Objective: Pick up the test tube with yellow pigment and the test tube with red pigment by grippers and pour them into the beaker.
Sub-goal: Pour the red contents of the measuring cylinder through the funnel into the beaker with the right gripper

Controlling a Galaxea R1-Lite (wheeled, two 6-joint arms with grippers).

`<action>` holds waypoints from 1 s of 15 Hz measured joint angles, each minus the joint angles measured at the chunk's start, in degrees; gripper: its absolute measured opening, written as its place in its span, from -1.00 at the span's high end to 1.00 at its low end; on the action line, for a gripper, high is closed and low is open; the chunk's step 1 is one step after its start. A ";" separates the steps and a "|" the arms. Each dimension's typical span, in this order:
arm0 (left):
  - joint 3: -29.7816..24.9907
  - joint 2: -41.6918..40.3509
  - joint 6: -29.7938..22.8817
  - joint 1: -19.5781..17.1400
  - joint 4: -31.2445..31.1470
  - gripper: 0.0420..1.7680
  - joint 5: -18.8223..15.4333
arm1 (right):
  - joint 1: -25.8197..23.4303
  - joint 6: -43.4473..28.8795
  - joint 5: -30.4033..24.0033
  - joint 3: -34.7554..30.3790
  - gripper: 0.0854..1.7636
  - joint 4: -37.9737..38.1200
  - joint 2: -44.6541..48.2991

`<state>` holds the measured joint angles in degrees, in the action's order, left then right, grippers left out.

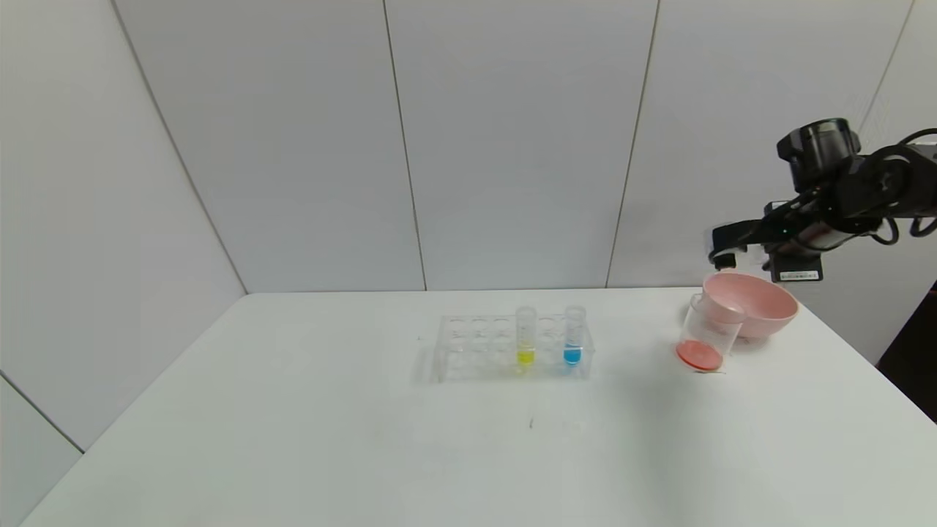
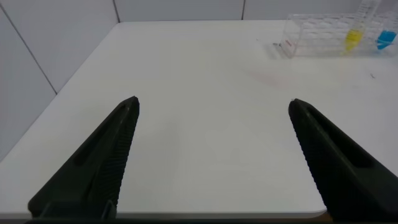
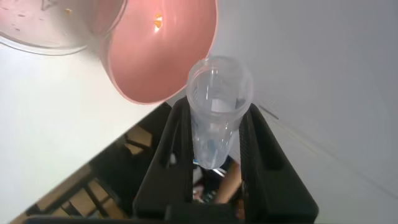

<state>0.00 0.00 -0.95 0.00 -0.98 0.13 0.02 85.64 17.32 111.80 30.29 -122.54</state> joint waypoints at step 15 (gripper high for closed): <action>0.00 0.00 0.00 0.00 -0.02 -0.94 0.02 | -11.51 -66.49 -31.90 -39.17 0.51 -43.37 18.19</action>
<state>0.00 0.00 -0.95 0.00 -1.00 0.16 -11.48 19.15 -14.58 72.63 -13.08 -104.35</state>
